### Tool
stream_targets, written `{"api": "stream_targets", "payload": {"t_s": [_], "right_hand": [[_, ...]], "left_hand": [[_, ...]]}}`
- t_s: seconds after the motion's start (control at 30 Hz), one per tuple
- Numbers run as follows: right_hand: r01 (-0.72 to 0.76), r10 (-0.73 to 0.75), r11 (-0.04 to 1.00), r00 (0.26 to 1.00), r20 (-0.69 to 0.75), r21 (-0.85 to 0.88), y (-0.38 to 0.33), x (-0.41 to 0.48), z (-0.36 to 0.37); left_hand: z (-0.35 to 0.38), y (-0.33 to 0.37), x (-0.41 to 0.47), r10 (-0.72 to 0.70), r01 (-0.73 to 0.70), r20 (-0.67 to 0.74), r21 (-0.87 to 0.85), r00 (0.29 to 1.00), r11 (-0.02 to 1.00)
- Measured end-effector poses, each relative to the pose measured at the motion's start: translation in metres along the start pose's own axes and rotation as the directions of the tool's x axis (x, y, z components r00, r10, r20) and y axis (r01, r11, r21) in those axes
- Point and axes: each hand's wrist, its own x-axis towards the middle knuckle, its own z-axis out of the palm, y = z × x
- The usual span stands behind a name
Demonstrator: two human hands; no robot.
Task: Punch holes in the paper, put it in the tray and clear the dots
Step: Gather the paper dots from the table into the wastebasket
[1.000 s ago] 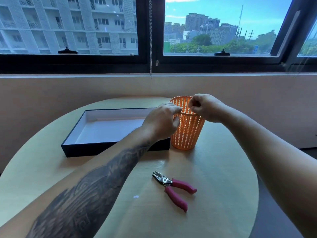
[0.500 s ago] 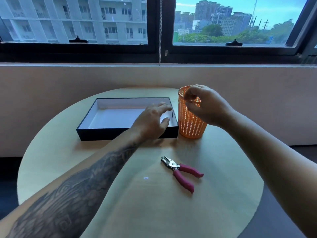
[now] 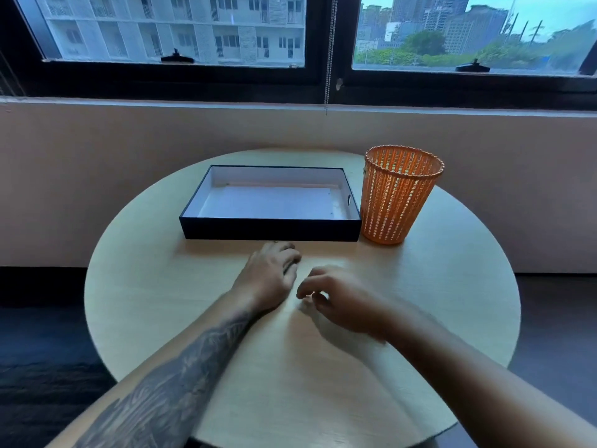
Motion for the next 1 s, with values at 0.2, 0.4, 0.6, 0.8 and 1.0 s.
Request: {"api": "stream_targets", "payload": {"t_s": [0.2, 0.4, 0.6, 0.8, 1.0], "right_hand": [[0.025, -0.022, 0.999, 0.998, 0.063, -0.043, -0.009, -0.002, -0.002], [-0.037, 0.036, 0.999, 0.997, 0.067, 0.025, 0.002, 0.003, -0.001], [-0.025, 0.028, 0.999, 0.996, 0.085, -0.036, -0.002, 0.007, -0.004], [-0.022, 0.033, 0.97, 0.999, 0.041, -0.241, -0.013, 0.006, -0.003], [-0.065, 0.063, 0.911, 0.998, -0.02, -0.408, -0.023, 0.005, 0.006]], "left_hand": [[0.001, 0.002, -0.002, 0.001, -0.001, -0.024, 0.015, 1.0, 1.0], [0.001, 0.001, -0.003, 0.013, -0.012, -0.037, 0.016, 0.999, 1.0], [0.002, -0.001, -0.002, 0.023, -0.023, -0.051, 0.01, 0.998, 1.0], [0.003, -0.003, -0.003, 0.022, -0.022, -0.058, 0.0, 0.998, 1.0], [0.003, -0.002, -0.004, 0.038, -0.037, -0.066, 0.012, 0.997, 0.999]]}}
